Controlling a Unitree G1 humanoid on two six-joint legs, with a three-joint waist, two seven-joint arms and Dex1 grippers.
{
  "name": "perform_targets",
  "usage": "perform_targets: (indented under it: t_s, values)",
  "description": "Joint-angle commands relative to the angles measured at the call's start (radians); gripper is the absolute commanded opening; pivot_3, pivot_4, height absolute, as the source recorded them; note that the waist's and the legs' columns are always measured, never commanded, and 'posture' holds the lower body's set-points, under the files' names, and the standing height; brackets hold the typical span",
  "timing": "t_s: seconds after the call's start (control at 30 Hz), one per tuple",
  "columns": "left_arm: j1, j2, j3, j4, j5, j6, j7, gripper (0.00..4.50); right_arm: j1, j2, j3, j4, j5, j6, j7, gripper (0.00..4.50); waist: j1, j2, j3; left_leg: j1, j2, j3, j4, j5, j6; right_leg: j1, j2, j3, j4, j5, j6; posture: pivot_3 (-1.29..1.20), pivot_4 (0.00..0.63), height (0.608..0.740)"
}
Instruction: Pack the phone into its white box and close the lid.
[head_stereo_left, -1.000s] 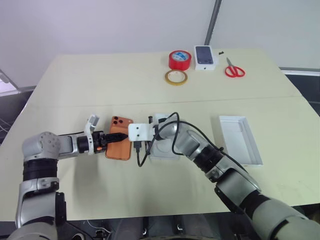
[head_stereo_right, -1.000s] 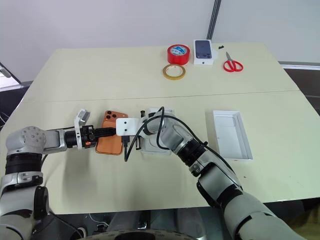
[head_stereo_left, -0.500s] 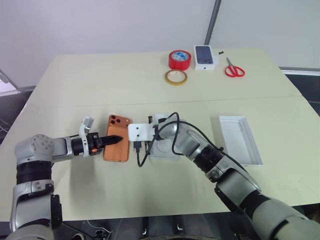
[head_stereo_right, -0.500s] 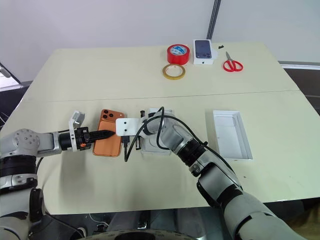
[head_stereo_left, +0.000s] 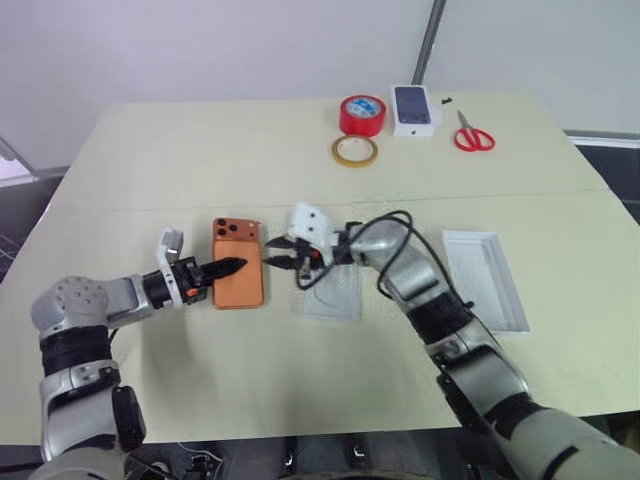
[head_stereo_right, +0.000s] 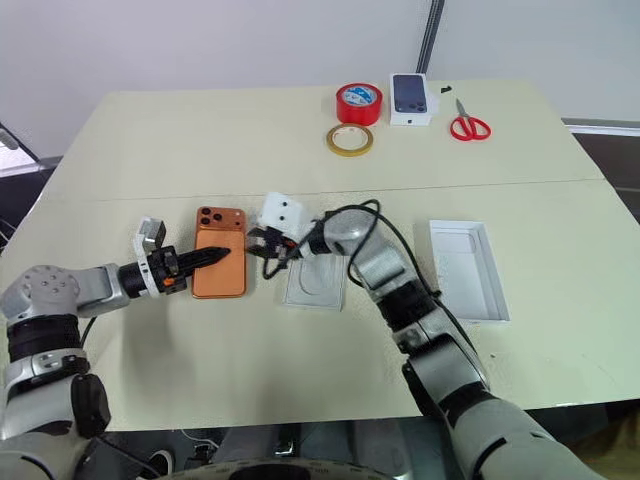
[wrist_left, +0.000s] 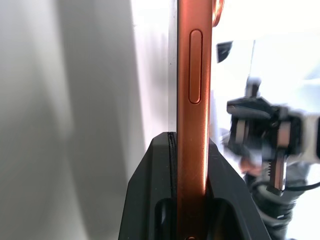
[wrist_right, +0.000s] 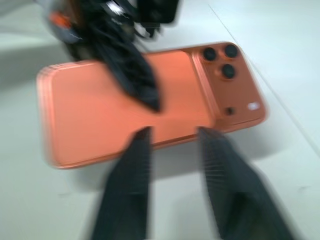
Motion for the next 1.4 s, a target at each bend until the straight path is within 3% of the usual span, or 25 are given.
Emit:
perform_targets:
  t_s: [0.03, 0.17, 0.3, 0.57, 0.7, 1.03, 1.17, 1.4]
  values:
    - [0.005, -0.03, 0.052, -0.071, -0.044, -0.015, 0.035, 0.0, 0.083, -0.093, -0.04, -0.195, 0.1, 0.034, 0.089, 2.86, 0.003, -0.001, 0.0, 0.0, 0.0, 0.0, 0.0, 0.0, 0.0, 0.0, 0.0, 0.0, 0.0, 0.0, 0.0, 0.0, 0.15, 0.74]
    - [0.014, -0.047, 0.058, -0.093, -0.045, -0.046, 0.056, 0.0, 0.208, -0.227, -0.046, -0.343, 0.135, 0.002, 0.144, 2.86, 0.002, -0.002, 0.001, -0.001, 0.0, 0.0, 0.0, -0.001, 0.002, -0.001, 0.0, 0.0, -0.002, 0.0, 0.0, 0.0, 0.15, 0.74]
    - [0.021, -0.044, 0.035, -0.111, -0.055, -0.044, 0.047, 0.0, 0.305, -0.331, -0.015, -0.356, 0.043, -0.108, 0.111, 2.86, 0.002, -0.003, 0.002, 0.001, 0.0, 0.0, -0.001, -0.002, 0.003, 0.0, 0.0, 0.0, -0.001, 0.0, 0.0, 0.0, 0.15, 0.74]
    - [0.017, -0.045, 0.002, -0.11, -0.061, -0.057, 0.036, 0.0, 0.327, -0.338, 0.003, -0.329, -0.015, -0.187, 0.036, 2.86, 0.006, -0.005, 0.004, 0.002, 0.0, 0.0, 0.0, -0.001, 0.002, 0.001, 0.0, 0.0, 0.0, 0.0, 0.0, 0.0, 0.15, 0.74]
    - [0.019, -0.038, -0.004, -0.11, -0.066, -0.055, 0.029, 0.0, 0.338, -0.353, 0.012, -0.327, -0.034, -0.201, 0.029, 1.09, 0.022, -0.005, 0.004, 0.002, 0.0, 0.0, 0.0, 0.0, 0.0, 0.001, 0.0, 0.0, 0.0, 0.0, 0.0, 0.0, 0.15, 0.74]
    - [0.028, -0.026, -0.018, -0.119, -0.065, -0.059, 0.019, 0.0, 0.359, -0.355, 0.029, -0.321, -0.04, -0.214, 0.025, 1.09, 0.023, -0.005, 0.004, 0.001, 0.0, 0.0, 0.0, 0.0, 0.0, 0.001, 0.0, 0.0, -0.001, 0.0, 0.0, 0.0, 0.15, 0.74]
    - [0.024, -0.027, -0.016, -0.12, -0.071, -0.053, 0.022, 0.0, 0.353, -0.363, 0.042, -0.305, -0.069, -0.231, 0.017, 0.03, 0.023, -0.005, 0.004, 0.002, 0.0, 0.0, 0.0, 0.0, 0.0, 0.001, 0.0, 0.0, 0.0, 0.0, 0.0, 0.0, 0.15, 0.74]
    - [0.004, -0.032, -0.005, -0.118, -0.09, -0.05, 0.035, 0.0, 0.383, -0.397, 0.011, -0.359, -0.035, -0.209, 0.04, 0.03, 0.024, -0.005, 0.004, 0.002, 0.0, 0.0, 0.0, 0.0, 0.0, 0.001, 0.0, 0.0, 0.0, 0.0, 0.0, 0.0, 0.15, 0.74]
